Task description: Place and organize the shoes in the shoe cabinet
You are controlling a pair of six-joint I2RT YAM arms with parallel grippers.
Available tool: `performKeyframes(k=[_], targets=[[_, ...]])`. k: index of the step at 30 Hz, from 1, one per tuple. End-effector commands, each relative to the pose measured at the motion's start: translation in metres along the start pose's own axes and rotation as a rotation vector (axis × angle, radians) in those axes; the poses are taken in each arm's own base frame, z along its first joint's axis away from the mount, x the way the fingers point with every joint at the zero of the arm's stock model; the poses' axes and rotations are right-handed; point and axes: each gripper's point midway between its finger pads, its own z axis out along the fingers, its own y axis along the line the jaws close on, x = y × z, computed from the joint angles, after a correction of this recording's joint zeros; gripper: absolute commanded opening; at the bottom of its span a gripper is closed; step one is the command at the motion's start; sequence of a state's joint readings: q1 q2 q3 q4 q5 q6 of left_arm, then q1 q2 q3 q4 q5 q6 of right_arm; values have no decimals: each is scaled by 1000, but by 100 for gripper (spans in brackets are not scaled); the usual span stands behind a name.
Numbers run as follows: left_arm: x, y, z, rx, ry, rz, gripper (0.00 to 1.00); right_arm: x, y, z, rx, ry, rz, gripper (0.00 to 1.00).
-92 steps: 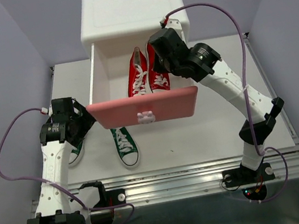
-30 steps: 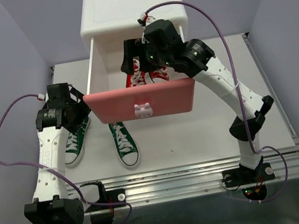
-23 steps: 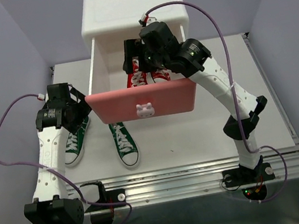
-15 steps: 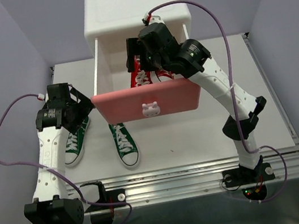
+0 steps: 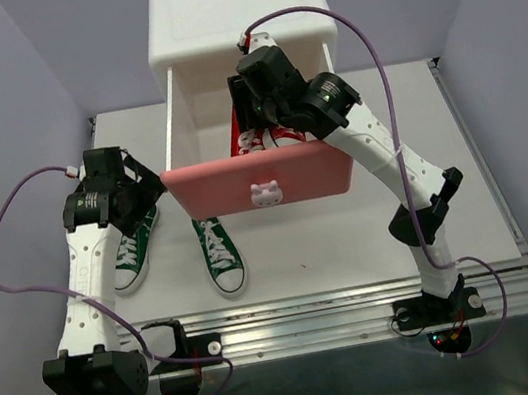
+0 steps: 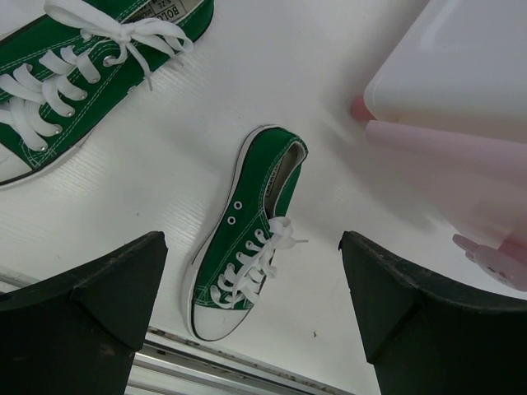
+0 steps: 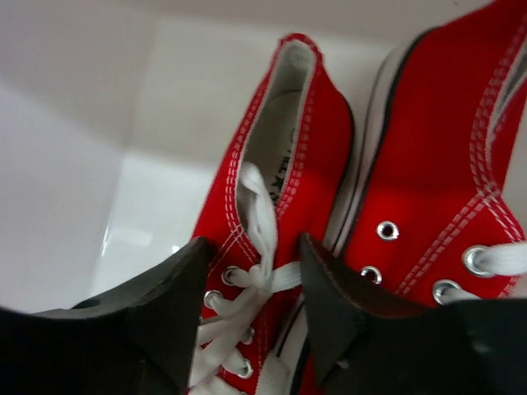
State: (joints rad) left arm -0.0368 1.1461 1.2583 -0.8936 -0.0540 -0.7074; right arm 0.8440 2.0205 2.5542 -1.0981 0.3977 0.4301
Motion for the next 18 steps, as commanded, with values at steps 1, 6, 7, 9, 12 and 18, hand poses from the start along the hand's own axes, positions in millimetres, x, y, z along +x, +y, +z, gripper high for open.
performKeyframes(k=[1, 6, 7, 9, 12, 18], targets=[[-4, 7, -13, -4, -36, -4, 99, 33, -36, 17, 146, 107, -88, 44], [-1, 10, -14, -8, -36, -5, 99, -3, -1, 4, -45, -5, -27, 0], [0, 10, -14, -7, -35, -5, 99, -13, 8, -1, -91, -37, -13, 1], [0, 10, -13, -4, -36, -9, 99, -30, 27, -17, -208, -92, 11, 1], [-1, 9, -14, 1, -42, -12, 99, -70, 51, -34, -324, -214, 131, 1], [1, 10, -13, 2, -37, -13, 99, -89, 65, -38, -379, -255, 251, 1]])
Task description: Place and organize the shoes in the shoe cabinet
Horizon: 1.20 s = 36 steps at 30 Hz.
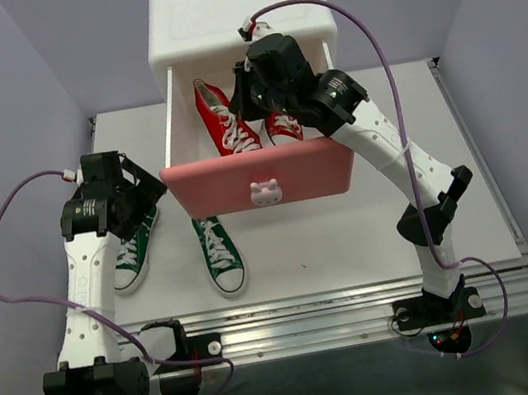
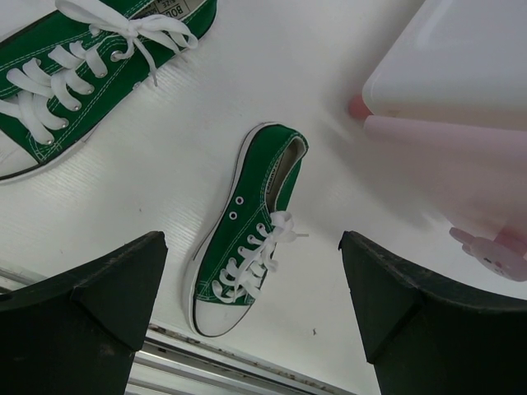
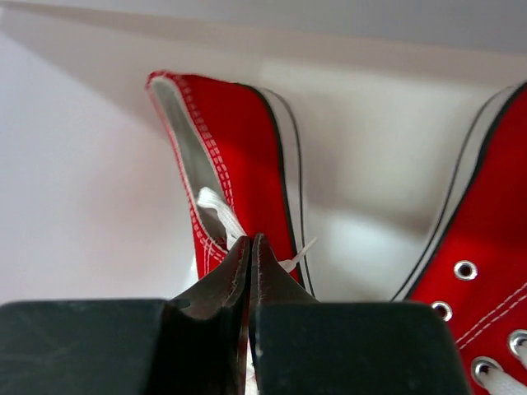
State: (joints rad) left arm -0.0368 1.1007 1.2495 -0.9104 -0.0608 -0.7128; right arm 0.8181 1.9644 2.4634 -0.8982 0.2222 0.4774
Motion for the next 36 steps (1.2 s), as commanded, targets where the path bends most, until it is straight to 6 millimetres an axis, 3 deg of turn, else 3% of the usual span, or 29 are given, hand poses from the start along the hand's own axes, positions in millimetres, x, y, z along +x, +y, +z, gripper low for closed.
performKeyframes(k=[1, 5, 8, 10, 14, 21, 24, 29, 31, 36], targets=[[0, 6, -2, -8, -17, -4, 99, -61, 44, -20, -178, -197, 132, 1], [1, 8, -2, -11, -14, -2, 99, -62, 25, -11, -72, -226, 165, 1], [2, 10, -2, -21, -12, 0, 99, -68, -2, -11, 77, -282, 231, 0], [2, 11, -3, -27, -13, 1, 99, -69, -4, -12, 94, -291, 279, 1], [4, 14, -2, -33, -9, 0, 99, -69, 14, -21, 114, -336, 337, 1], [5, 15, -3, -37, -5, 1, 99, -83, 9, -25, 140, -413, 492, 1], [6, 16, -5, -40, -3, 6, 99, -99, 19, -30, 78, -459, 568, 1], [10, 19, -6, -46, 6, 7, 99, -122, 20, -47, 42, -540, 717, 1], [13, 21, -6, -42, 12, 4, 99, -139, 36, -53, -56, -575, 749, 1], [17, 23, -8, -38, 20, -8, 99, -145, 49, -55, -136, -569, 802, 1]])
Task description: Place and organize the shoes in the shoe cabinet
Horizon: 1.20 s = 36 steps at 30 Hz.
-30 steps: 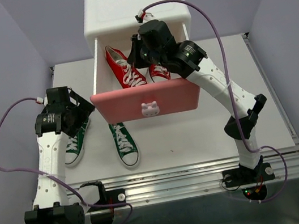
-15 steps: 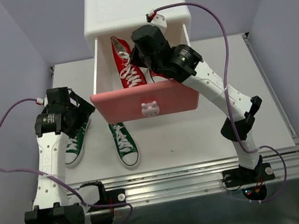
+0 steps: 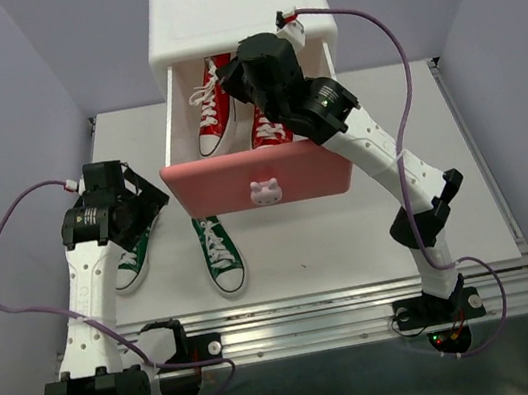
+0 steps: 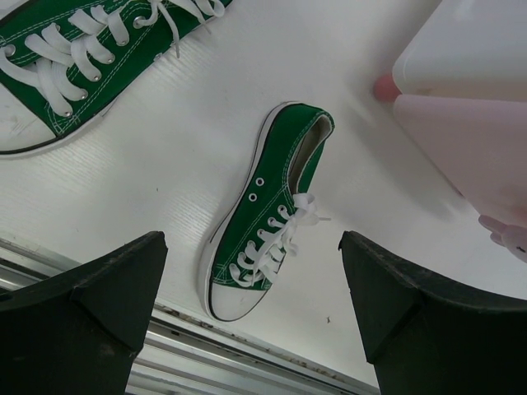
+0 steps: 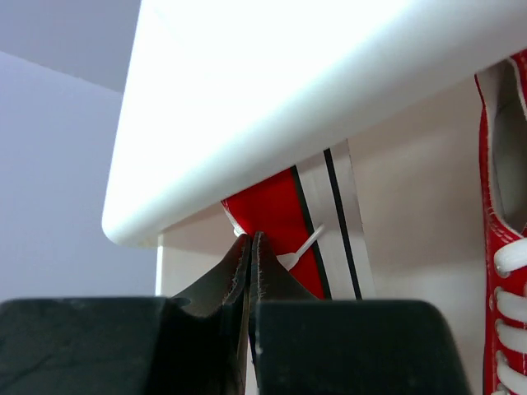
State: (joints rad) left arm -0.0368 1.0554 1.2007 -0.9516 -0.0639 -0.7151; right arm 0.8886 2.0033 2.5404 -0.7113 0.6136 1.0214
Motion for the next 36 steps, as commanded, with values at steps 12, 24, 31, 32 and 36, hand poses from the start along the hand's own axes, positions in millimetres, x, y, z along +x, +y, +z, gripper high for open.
performKeyframes(k=[12, 24, 31, 32, 36], targets=[[8, 14, -7, -19, -6, -14, 99, -28, -11, -34, 39, -35, 7, 1], [10, 17, -8, -23, -4, -17, 99, 13, -35, -27, 98, 98, -60, 1], [13, 21, -10, -23, -6, -15, 99, 43, -17, -22, -5, 217, -46, 1], [13, 21, -11, -24, -7, -17, 99, 42, -18, -22, 1, 209, -39, 1], [14, 23, -13, -25, -15, -19, 99, 50, -24, -22, 22, 253, 43, 0]])
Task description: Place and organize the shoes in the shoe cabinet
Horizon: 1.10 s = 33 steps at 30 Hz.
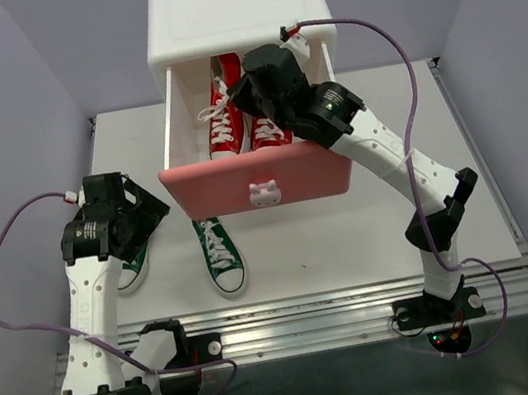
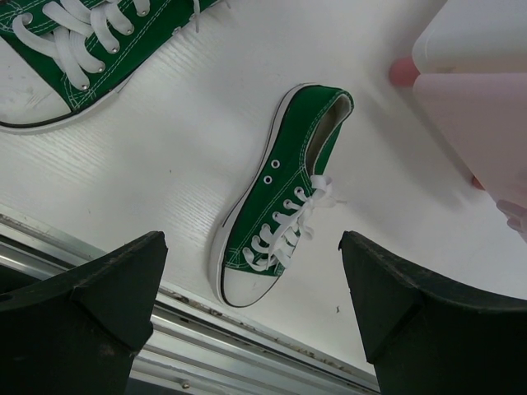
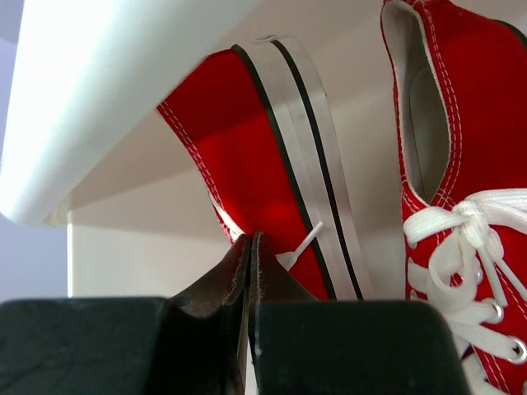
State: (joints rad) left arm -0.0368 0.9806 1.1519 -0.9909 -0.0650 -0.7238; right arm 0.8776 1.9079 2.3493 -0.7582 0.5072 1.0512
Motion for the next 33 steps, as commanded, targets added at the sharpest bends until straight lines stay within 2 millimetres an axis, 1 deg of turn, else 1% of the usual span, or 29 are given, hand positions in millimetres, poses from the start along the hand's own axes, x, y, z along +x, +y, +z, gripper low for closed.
performKeyframes(k=[1, 2, 3, 6, 8, 9, 12, 13, 14, 16, 17, 18, 19, 20, 23, 27, 30, 31, 32, 33], targets=[[-1, 8, -4, -15, -23, -12, 99, 28, 10, -8, -50, 131, 84, 1], [-1, 8, -4, -15, -21, -10, 99, 33, 11, -8, -55, 152, 83, 1], [0, 8, -3, -17, -17, -8, 99, 42, 12, -8, -61, 192, 93, 1], [2, 8, -1, -18, -9, -6, 99, 52, 15, -8, -75, 241, 111, 1], [2, 8, -1, -16, -9, -7, 99, 51, 12, -6, -64, 246, 129, 1], [2, 7, -1, -14, -11, -8, 99, 52, 6, -4, -41, 239, 132, 1], [1, 7, -1, -14, -13, -10, 99, 41, 4, -5, -25, 193, 137, 1], [1, 7, -1, -13, -14, -8, 99, 31, 4, -5, -20, 152, 136, 4], [1, 7, -1, -15, -15, -9, 99, 20, 6, -5, -24, 120, 144, 13], [0, 6, -1, -14, -16, -8, 99, 11, 10, -7, -31, 92, 144, 18], [-1, 5, -1, -10, -17, -10, 99, 9, 12, -8, -37, 86, 143, 27], [-2, 4, -1, -9, -18, -12, 99, 9, 12, -9, -38, 89, 139, 33], [-2, 4, 0, -8, -19, -12, 99, 10, 12, -9, -39, 95, 142, 44], [-2, 3, 0, -7, -18, -12, 99, 11, 12, -10, -39, 102, 142, 51], [-4, 1, 1, -4, -19, -15, 99, 14, 11, -12, -40, 122, 123, 59], [-3, 0, 3, 3, -17, -19, 99, 4, 14, -19, -50, 100, 99, 64], [-4, -2, 4, 8, -15, -21, 99, -10, 20, -25, -76, 60, 34, 75], [-4, -3, 4, 12, -18, -22, 99, -18, 28, -29, -107, 41, -9, 84], [-5, -4, 4, 12, -15, -21, 99, -24, 33, -33, -129, 30, -30, 91], [-5, -4, 4, 13, -16, -22, 99, -31, 44, -37, -171, 9, -41, 96]])
